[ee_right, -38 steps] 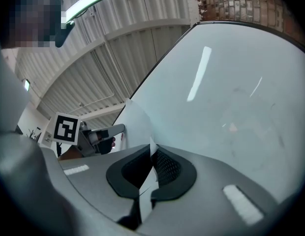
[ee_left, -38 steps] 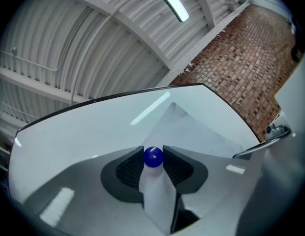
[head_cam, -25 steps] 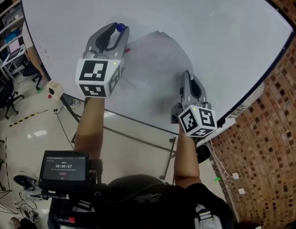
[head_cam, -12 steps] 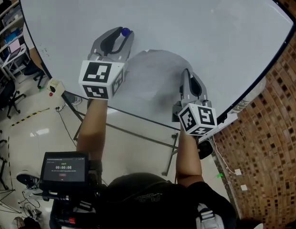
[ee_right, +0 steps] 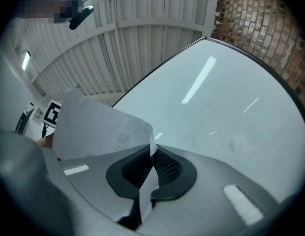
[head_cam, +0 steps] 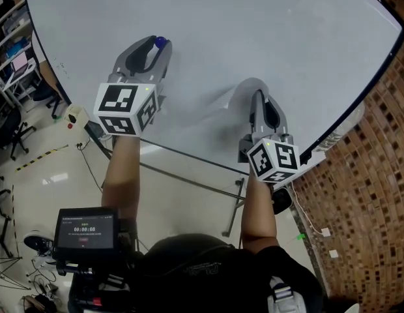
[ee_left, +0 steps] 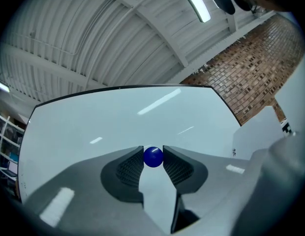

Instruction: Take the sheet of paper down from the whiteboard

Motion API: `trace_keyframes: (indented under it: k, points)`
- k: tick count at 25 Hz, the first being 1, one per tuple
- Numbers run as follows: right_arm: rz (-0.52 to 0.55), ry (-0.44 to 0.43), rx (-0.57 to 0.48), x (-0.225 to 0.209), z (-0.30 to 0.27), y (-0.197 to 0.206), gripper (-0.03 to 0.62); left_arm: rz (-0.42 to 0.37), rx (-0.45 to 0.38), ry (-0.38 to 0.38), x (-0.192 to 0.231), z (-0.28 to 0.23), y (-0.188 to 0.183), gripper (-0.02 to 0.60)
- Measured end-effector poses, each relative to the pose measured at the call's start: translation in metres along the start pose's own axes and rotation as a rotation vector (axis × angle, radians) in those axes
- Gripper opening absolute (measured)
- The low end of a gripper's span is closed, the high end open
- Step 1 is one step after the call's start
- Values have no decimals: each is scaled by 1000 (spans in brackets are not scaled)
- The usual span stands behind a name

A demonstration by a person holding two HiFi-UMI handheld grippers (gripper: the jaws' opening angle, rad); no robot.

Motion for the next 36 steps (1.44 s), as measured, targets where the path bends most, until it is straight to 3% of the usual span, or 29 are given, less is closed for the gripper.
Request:
trace_keyframes:
  k: [36]
  points:
    - [142, -53, 60, 43, -9, 5, 12, -22, 39, 26, -24, -8, 14, 123]
Point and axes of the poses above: the fingertips, and each gripper's own axes: z backward along the fingers, x to its left, y out of its underside, the point moved 1 cm from there along z, backward along the fingers, and after that the axes turned 5 degrees about y, right-handed, at the moved point
